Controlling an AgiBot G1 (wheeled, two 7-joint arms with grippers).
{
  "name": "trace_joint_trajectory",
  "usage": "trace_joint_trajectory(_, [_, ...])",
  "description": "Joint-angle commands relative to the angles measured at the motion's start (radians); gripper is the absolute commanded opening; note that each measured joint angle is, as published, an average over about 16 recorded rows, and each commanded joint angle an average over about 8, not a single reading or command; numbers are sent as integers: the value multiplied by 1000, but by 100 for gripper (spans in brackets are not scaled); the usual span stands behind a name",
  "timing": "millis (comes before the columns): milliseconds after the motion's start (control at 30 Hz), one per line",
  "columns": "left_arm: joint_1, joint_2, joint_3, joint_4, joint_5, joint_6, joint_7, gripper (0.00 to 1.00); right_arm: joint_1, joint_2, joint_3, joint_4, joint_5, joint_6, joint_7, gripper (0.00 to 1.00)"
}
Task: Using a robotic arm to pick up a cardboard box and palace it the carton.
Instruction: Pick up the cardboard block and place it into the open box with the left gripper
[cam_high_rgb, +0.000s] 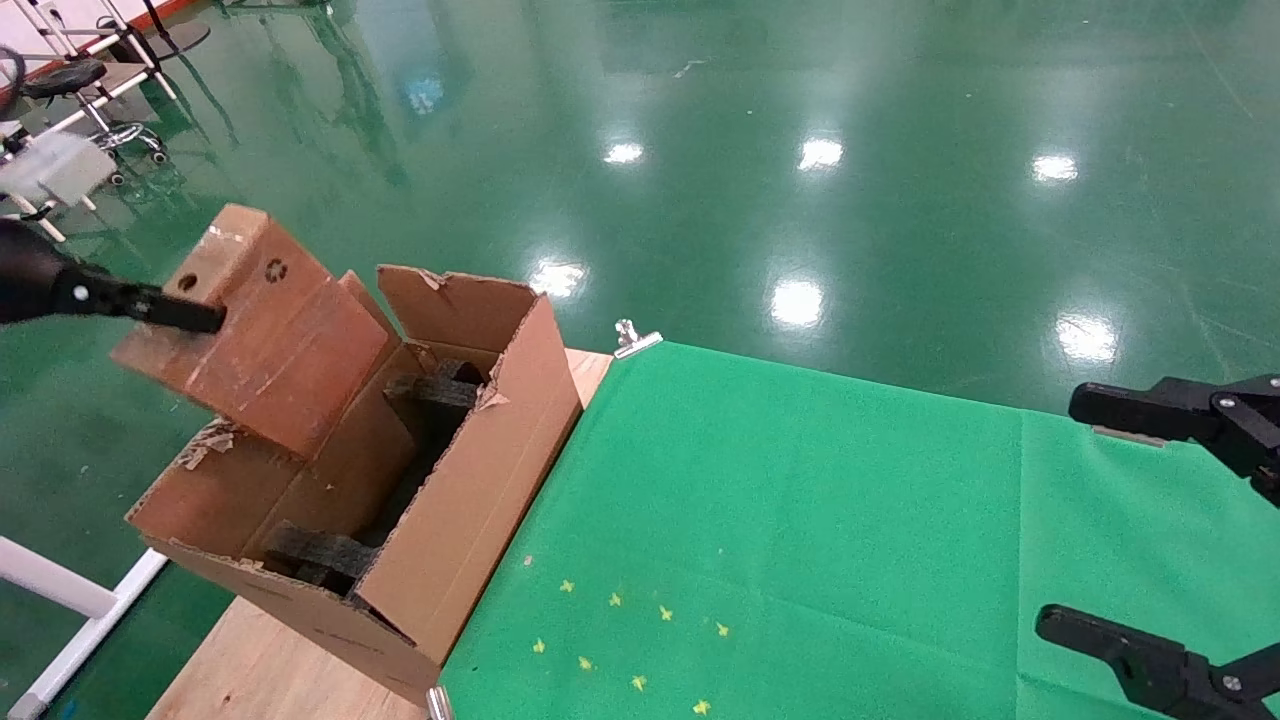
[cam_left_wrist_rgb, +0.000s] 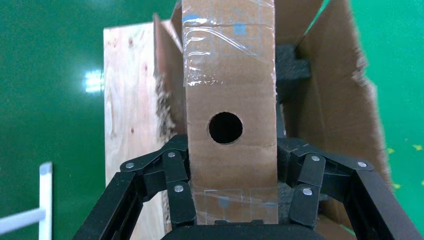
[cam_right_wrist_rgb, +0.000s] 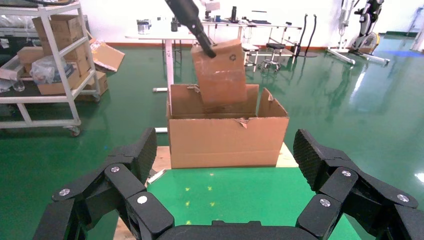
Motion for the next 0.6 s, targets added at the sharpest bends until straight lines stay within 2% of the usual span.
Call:
trace_joint_trajectory(33, [13,4,3,33,3,-14,19,0,0,0,0,0,0,0,0,100])
trace_joint_trajectory(400, [108,36,-4,139,-11,-111,61,0,0,0,0,0,0,0,0,100])
trace_joint_trajectory(600, [166,50,-11,168,-21,-222,60,0,0,0,0,0,0,0,0,100])
